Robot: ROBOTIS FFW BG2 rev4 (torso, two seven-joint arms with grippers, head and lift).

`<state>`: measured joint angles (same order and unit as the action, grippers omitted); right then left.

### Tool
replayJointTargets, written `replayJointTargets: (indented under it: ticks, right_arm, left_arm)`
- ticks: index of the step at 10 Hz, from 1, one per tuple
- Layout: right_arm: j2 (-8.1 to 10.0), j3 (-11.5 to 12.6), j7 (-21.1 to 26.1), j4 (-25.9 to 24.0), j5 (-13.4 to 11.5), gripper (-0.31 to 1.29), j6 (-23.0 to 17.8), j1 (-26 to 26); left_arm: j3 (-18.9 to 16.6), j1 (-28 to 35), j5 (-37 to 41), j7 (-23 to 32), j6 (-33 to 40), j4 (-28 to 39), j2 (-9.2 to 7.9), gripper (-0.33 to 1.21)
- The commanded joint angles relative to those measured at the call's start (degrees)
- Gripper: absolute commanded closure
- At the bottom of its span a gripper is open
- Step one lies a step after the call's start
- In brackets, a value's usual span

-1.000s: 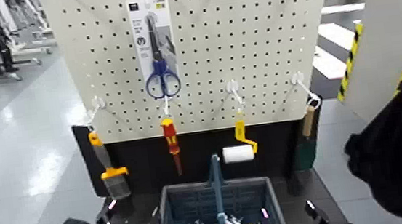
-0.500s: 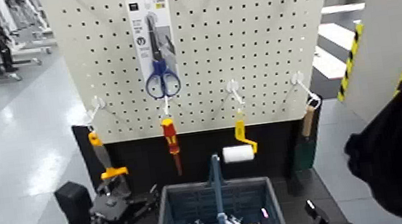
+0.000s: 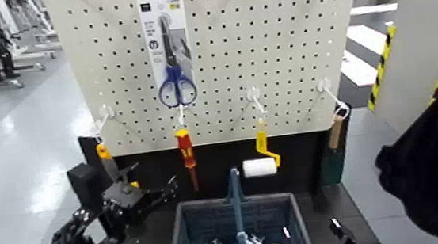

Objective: Put the red screwdriver into the crate.

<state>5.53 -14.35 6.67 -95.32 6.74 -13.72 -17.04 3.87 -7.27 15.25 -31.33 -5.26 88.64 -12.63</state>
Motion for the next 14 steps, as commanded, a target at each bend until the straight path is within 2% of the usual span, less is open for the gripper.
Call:
replayJointTargets:
  ticks: [1, 7, 11, 14]
  right_arm:
    - [0.01, -0.2, 0.0, 0.0, 0.1, 0.14, 0.0, 0.1]
    - [0.10, -0.7, -0.1, 0.2, 0.4, 0.14, 0.1, 0.3]
    - [0.10, -1.1, -0.1, 0.5, 0.6, 0.14, 0.0, 0.7]
    - [0.19, -1.3, -0.1, 0.7, 0.6, 0.14, 0.0, 0.9]
  left_arm:
    - [1.6, -3.7, 0.1, -1.5, -0.9, -2.2, -0.38, 0.10]
    - [5.8, -12.2, 0.6, -7.0, -1.7, -9.0, -0.82, 0.11]
    - [8.4, -17.3, 2.6, -10.2, 0.3, -17.2, 0.15, 0.11]
    - [9.8, -19.6, 3.1, -10.8, 1.2, -20.2, 0.50, 0.11]
